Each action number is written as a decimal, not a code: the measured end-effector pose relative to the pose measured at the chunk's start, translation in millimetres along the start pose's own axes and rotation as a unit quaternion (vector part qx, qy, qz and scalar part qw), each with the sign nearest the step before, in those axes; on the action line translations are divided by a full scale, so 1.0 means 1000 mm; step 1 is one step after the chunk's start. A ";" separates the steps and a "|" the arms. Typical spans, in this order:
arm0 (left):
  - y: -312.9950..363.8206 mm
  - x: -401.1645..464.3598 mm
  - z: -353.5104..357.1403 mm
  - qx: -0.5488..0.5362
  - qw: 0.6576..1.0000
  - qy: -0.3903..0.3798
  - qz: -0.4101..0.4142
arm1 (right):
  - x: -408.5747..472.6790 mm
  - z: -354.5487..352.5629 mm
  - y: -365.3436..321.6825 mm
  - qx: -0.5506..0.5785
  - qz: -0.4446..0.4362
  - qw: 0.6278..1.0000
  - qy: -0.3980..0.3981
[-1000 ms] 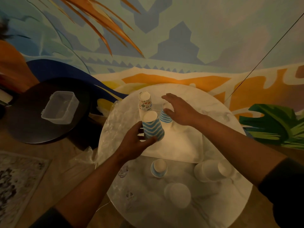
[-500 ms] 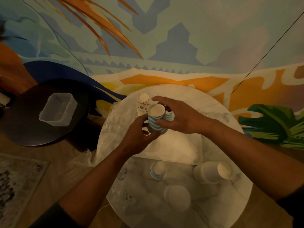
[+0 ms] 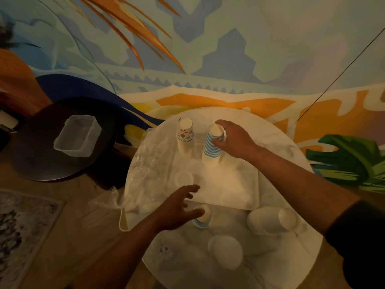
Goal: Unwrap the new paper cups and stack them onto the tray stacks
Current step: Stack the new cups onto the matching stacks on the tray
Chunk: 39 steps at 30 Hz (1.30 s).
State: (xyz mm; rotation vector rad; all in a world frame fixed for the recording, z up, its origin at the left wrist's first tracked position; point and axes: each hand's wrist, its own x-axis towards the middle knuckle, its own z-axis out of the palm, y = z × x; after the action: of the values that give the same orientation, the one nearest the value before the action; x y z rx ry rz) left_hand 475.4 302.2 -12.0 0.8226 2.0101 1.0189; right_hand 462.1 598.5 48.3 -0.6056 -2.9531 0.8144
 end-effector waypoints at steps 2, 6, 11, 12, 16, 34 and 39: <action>-0.014 -0.006 0.007 0.027 1.000 -0.013 -0.005 | -0.001 0.010 0.005 -0.020 0.005 0.999 -0.033; -0.039 -0.015 0.025 0.056 0.998 -0.029 -0.015 | -0.004 0.017 0.006 -0.075 0.007 0.995 -0.067; -0.053 -0.010 0.043 0.040 0.999 -0.012 -0.029 | -0.040 0.011 -0.023 -0.073 -0.060 0.995 0.018; -0.056 -0.009 0.045 0.033 0.999 -0.008 -0.034 | -0.053 0.011 -0.029 -0.065 -0.076 0.995 0.007; -0.066 -0.004 0.052 0.005 0.998 -0.001 -0.058 | -0.107 0.026 -0.045 -0.036 -0.072 0.987 -0.139; -0.058 -0.001 0.055 -0.230 0.961 -0.030 -0.154 | -0.165 0.090 -0.003 0.136 0.024 0.966 -0.220; -0.045 -0.001 0.051 -0.166 0.980 -0.053 -0.096 | -0.170 0.083 0.001 0.188 0.037 0.968 -0.163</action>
State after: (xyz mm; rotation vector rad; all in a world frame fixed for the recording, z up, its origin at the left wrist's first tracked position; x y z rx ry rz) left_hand 508.4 299.3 -72.2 0.4835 1.7284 1.1324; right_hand 609.4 495.1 -10.0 -0.6056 -2.9282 1.5740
